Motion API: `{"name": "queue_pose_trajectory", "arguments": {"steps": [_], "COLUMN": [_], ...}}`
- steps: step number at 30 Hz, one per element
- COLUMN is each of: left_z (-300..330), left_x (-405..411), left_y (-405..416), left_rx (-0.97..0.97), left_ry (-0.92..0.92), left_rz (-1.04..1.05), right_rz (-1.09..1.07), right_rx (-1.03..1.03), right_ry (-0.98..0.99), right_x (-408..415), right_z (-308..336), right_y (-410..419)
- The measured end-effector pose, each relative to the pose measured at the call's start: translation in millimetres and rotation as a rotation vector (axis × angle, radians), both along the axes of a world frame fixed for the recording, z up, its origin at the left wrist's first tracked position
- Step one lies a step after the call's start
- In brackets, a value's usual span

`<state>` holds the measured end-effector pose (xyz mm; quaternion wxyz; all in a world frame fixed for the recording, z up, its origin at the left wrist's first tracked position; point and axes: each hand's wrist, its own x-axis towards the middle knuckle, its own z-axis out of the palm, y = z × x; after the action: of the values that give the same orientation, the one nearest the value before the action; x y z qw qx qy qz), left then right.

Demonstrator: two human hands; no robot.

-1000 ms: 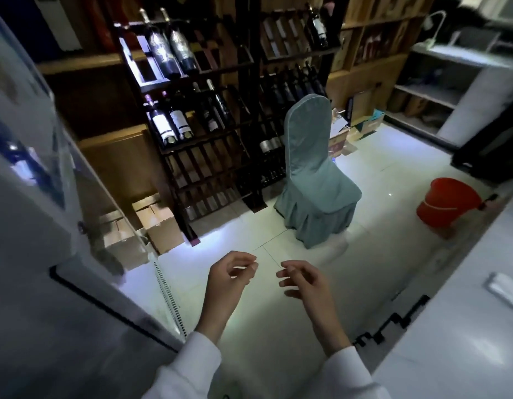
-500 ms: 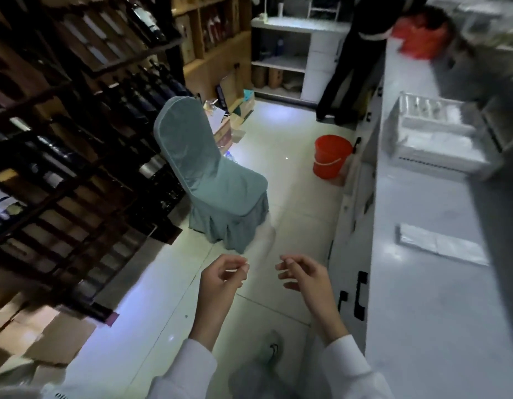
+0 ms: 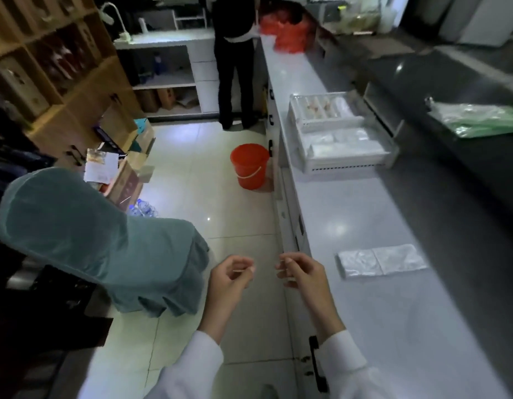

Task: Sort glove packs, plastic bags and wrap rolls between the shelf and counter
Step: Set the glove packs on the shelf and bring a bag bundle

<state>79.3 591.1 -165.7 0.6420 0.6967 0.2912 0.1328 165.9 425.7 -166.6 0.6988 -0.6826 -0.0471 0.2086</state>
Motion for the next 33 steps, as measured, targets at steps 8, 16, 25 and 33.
{"name": "queue_pose_trajectory", "arguments": {"steps": [8,16,25,33], "left_z": [-5,-16,-38,-67], "left_x": [129,220,311,345], "left_y": [-36,-92,-136,-164], "left_rx": [-0.050,-0.064,0.085,0.184], "left_ry": [-0.020,0.051,0.126,0.272], "left_rz": [-0.278,-0.593,-0.972,-1.196], "right_rz": [-0.316,-0.639,-1.044,-1.251], "right_rx": [-0.016,-0.045,-0.029,-0.078], "right_ry": [0.074,0.164,0.287,0.453], "right_x": [66,82,110,119], "right_z": [-9,-24,-46,-82], "right_y": [-60,-117,-149,-143]}}
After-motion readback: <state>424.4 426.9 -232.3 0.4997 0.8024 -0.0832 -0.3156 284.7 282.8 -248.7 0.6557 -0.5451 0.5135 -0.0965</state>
